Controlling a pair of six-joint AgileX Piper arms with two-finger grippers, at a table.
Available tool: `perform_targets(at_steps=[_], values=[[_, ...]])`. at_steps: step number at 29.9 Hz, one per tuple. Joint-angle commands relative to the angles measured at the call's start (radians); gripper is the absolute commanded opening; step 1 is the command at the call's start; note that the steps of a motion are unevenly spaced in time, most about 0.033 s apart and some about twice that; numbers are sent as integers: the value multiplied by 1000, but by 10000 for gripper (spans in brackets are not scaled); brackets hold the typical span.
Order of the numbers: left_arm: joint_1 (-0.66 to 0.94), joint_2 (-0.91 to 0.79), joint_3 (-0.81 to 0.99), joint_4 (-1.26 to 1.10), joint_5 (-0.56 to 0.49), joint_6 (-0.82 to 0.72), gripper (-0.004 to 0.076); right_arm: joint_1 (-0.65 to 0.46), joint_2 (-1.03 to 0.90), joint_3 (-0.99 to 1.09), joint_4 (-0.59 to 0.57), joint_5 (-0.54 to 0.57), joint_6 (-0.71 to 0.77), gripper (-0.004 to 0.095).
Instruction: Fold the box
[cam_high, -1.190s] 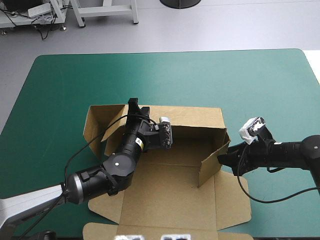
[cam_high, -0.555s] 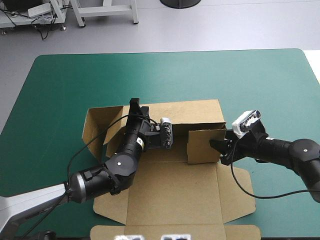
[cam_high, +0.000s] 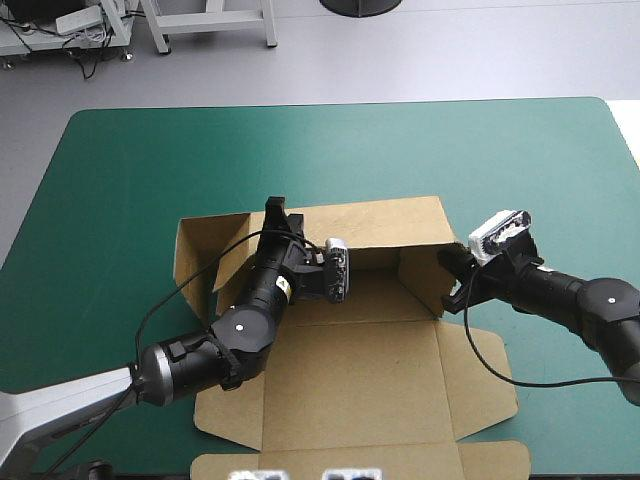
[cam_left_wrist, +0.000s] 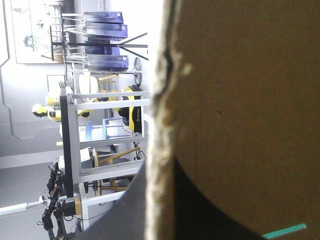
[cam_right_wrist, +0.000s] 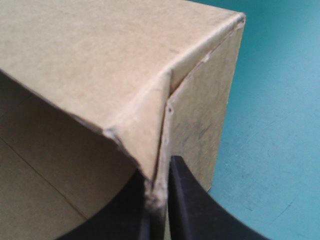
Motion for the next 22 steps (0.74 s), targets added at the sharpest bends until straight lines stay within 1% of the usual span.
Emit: perform_targets(at_steps=[1,5,7,9,12,14,16,18,22], values=[[-7,-33,-27,52,-14,-6,-10,1,-19,-28,60,-18,-16,-6],[-7,-32,-27,52,20,-6,-5,1,-19,-28,60,-14,-15,-4],[-5,-25,-27,52,51,-6,22,1,-19,-28,60,-10,-12,-4],[2,-16,-27,66,74,-6,78,1,-19,-28,60,-7,-12,-4],[4,-3,-27,87,78,-6,206,1,-19,-28,51,-7,14,-4],[4,-3,-27,90,38,-9,264,1,-15,-28,39,-12,41,-4],[0,-3,-29,88,-2,-19,274,1,0,-28,20,-18,85,-4],[-28,-3,-39,86,-11,-51,274,1,14,-28,9,-23,114,-4],[-125,-5,-75,80,21,-120,274,1,31,-28,13,-42,141,-4]])
